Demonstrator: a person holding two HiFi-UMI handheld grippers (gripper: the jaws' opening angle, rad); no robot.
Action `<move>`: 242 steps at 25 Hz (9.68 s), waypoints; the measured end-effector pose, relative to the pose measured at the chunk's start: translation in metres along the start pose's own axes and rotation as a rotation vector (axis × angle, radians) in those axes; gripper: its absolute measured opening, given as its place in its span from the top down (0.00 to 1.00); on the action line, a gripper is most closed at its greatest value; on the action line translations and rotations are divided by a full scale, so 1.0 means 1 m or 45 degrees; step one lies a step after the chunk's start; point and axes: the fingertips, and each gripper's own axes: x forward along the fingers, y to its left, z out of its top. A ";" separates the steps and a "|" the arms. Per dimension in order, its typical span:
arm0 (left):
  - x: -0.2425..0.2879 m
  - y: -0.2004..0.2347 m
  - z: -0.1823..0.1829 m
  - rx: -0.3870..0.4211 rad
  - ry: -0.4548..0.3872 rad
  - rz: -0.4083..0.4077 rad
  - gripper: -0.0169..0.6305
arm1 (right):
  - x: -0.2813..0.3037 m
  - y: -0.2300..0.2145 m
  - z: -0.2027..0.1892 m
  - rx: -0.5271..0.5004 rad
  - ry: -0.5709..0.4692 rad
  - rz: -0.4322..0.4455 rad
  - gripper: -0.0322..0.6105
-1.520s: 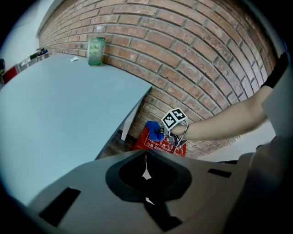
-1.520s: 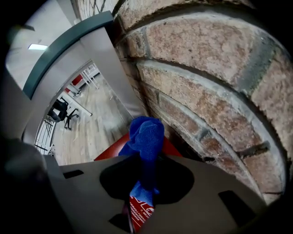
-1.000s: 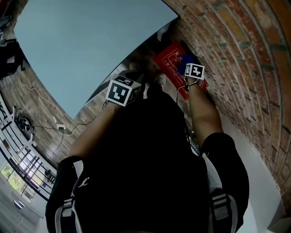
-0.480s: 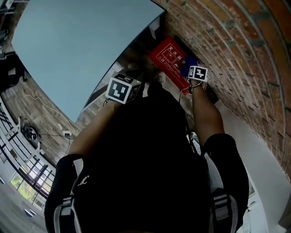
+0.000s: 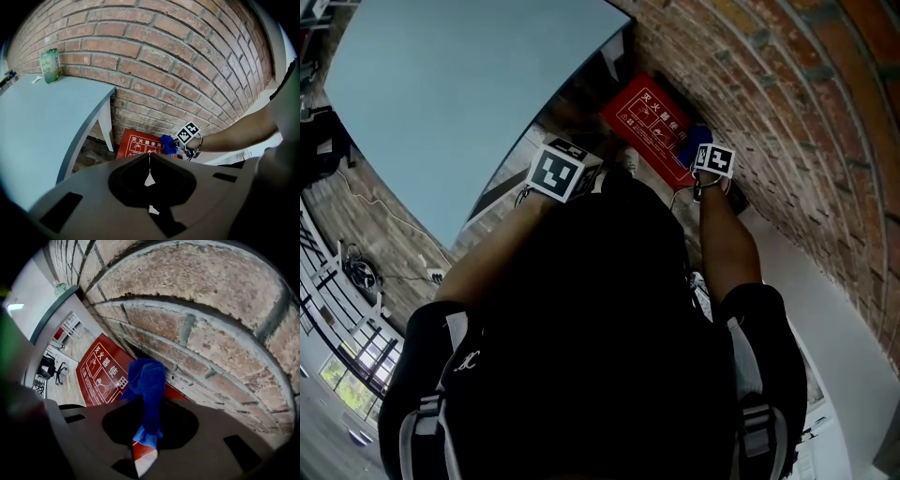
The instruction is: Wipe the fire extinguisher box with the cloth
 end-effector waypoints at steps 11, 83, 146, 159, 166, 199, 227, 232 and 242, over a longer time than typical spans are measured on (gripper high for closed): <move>0.003 0.000 0.005 0.019 -0.011 -0.005 0.96 | -0.012 -0.039 -0.029 0.037 0.030 -0.078 0.82; -0.083 0.129 -0.061 -0.164 0.009 0.161 0.96 | 0.041 0.172 0.041 -0.090 0.084 0.165 0.82; -0.074 0.133 -0.059 -0.067 0.102 0.075 0.96 | 0.045 0.244 0.022 -0.070 0.117 0.386 0.82; -0.054 0.102 -0.041 0.016 0.127 0.038 0.96 | 0.037 0.203 0.005 0.022 0.117 0.368 0.82; -0.045 0.088 -0.033 0.022 0.127 0.004 0.96 | 0.032 0.171 -0.008 0.058 0.135 0.310 0.82; -0.034 0.082 -0.011 0.054 0.139 -0.047 0.96 | 0.008 0.081 -0.047 0.055 0.217 0.131 0.82; -0.036 0.082 -0.014 0.012 0.120 -0.049 0.96 | -0.001 0.041 -0.064 0.133 0.305 -0.055 0.82; -0.037 0.080 -0.014 0.014 0.115 -0.048 0.96 | -0.002 0.039 -0.067 0.133 0.300 -0.052 0.82; -0.038 0.071 -0.013 0.049 0.073 -0.031 0.96 | -0.009 0.023 -0.088 0.161 0.297 -0.083 0.82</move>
